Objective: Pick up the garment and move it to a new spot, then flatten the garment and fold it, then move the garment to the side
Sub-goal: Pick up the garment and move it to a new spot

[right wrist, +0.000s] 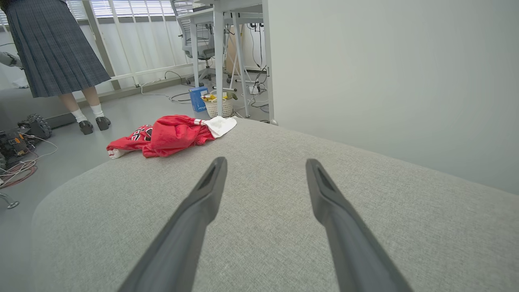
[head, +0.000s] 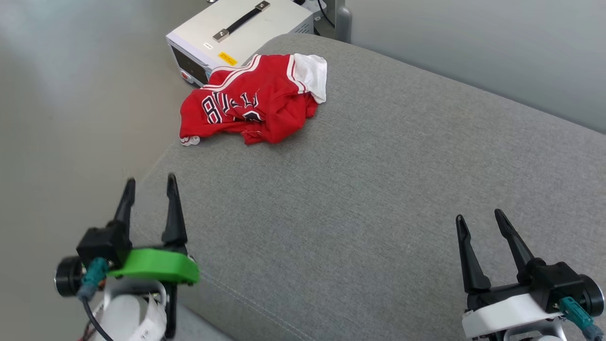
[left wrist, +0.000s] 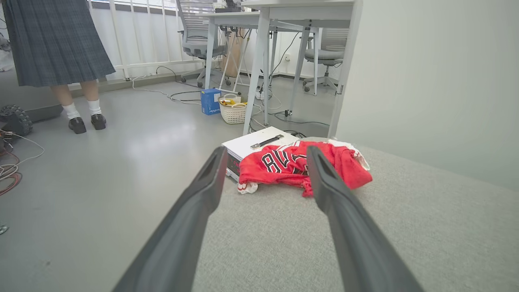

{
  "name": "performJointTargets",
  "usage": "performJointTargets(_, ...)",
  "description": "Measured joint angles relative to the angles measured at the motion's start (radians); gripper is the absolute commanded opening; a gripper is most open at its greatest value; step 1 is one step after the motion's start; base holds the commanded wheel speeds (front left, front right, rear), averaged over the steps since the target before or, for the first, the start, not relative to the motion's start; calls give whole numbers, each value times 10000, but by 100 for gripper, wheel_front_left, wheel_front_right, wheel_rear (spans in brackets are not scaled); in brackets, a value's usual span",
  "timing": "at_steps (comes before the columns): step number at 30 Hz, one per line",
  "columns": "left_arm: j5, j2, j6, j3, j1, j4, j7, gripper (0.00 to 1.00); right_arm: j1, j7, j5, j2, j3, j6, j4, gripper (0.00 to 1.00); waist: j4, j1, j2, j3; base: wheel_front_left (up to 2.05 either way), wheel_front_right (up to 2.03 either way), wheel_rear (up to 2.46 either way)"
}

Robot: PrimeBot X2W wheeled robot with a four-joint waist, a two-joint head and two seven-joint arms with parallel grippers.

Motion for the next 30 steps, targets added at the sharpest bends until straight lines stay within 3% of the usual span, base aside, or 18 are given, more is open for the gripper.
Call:
performJointTargets(8,-61,825,-798,1388,-2933,719,-2,100,-644,0,-679,6,82,0,-295,100,-575,0,0,662,0,0,0)
performJointTargets(16,-738,1894,-1020,1825,-5846,1858,-2,100,-1442,-38,-1331,-48,102,0,-869,100,-1183,1,0,1759,0,0,0)
performJointTargets(17,-1057,2506,-1024,1254,-6763,2454,-2,100,-1771,-44,-1381,-163,121,0,-1126,100,-1421,3,0,2249,0,0,0)
performJointTargets(23,-2765,3822,-1045,-349,-8391,4111,274,100,-2205,-44,-1450,-259,234,0,-1419,100,-1885,3,0,3095,0,0,0)
performJointTargets(27,-4033,4608,-1047,-1705,-8964,4646,1906,100,-2343,-42,-1496,-284,272,0,-1601,100,-2254,3,0,3515,0,0,0)
performJointTargets(28,-4846,5049,-1047,-2500,-9292,4801,3407,100,-2417,-44,-1536,-305,249,0,-1732,100,-2497,3,0,3781,0,0,0)
performJointTargets(30,-5442,5290,-1047,-2940,-9453,4915,4619,100,-2434,-44,-1582,-313,267,0,-1791,100,-2640,3,0,3936,0,0,0)
